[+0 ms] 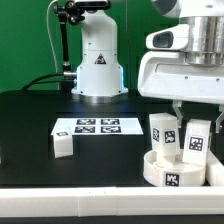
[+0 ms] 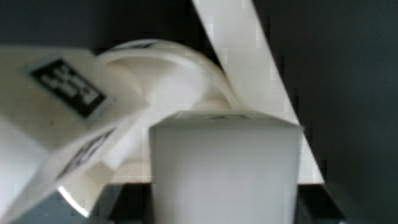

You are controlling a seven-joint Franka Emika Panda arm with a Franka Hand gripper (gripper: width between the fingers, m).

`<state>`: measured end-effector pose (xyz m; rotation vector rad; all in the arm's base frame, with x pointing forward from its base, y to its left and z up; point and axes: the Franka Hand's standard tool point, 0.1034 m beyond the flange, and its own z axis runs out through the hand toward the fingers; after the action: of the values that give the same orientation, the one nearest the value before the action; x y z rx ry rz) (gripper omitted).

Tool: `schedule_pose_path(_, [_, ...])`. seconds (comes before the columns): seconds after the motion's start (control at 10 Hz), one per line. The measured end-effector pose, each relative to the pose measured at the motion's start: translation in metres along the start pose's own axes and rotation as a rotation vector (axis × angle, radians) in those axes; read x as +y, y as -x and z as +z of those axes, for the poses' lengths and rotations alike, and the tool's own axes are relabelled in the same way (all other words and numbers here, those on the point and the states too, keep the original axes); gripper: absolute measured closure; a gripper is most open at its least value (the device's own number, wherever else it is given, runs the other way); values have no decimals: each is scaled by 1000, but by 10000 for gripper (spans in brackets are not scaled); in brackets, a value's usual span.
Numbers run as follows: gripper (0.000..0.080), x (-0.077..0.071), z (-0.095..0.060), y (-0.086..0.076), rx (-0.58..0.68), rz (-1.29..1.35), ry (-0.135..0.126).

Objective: Assemble stool

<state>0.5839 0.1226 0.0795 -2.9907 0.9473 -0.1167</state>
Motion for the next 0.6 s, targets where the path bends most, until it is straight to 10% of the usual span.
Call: schedule_pose_path(0.6, [459,2,1,-3,-38,668,-133])
